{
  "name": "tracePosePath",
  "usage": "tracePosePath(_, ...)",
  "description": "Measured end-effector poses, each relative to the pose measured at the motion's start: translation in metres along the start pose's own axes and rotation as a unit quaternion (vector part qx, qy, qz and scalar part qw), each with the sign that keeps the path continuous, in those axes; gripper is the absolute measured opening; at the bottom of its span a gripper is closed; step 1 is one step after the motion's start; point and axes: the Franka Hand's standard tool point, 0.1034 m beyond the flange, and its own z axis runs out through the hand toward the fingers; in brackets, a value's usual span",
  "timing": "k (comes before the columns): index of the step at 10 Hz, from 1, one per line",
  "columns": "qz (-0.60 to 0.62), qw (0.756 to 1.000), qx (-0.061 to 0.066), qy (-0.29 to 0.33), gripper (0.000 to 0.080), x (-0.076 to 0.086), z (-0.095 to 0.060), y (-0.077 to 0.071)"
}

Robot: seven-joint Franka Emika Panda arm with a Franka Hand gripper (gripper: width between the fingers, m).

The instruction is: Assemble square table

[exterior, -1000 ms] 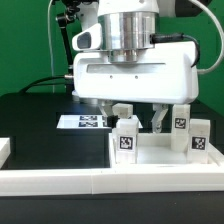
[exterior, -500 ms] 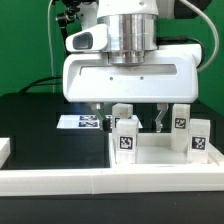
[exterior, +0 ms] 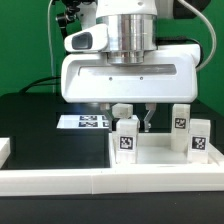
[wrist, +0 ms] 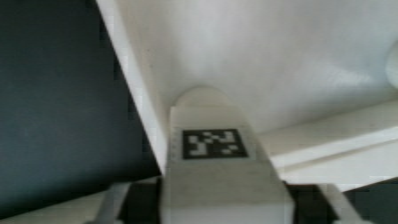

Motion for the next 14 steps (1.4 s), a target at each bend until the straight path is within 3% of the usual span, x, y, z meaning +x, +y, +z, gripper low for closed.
tracePosePath(8, 0.143, 0.990, -0.004, -0.003, 0.0299, -0.002, 0.000, 0.007)
tracePosePath(9, 0.141, 0.990, -0.004, -0.004, 0.0371, -0.002, 0.000, 0.007)
tracePosePath(10, 0.142, 0.990, -0.004, -0.004, 0.0371, -0.003, 0.000, 0.008)
tracePosePath(11, 0.146, 0.989, -0.004, -0.004, 0.0560, -0.003, -0.001, 0.006)
tracePosePath(12, 0.147, 0.989, 0.000, -0.002, 0.0560, -0.002, -0.007, 0.003)
tracePosePath(13, 0.146, 0.989, 0.003, -0.001, 0.0633, -0.004, -0.013, 0.001)
tracePosePath(14, 0.158, 0.987, 0.006, 0.000, 0.0645, -0.007, -0.018, -0.003)
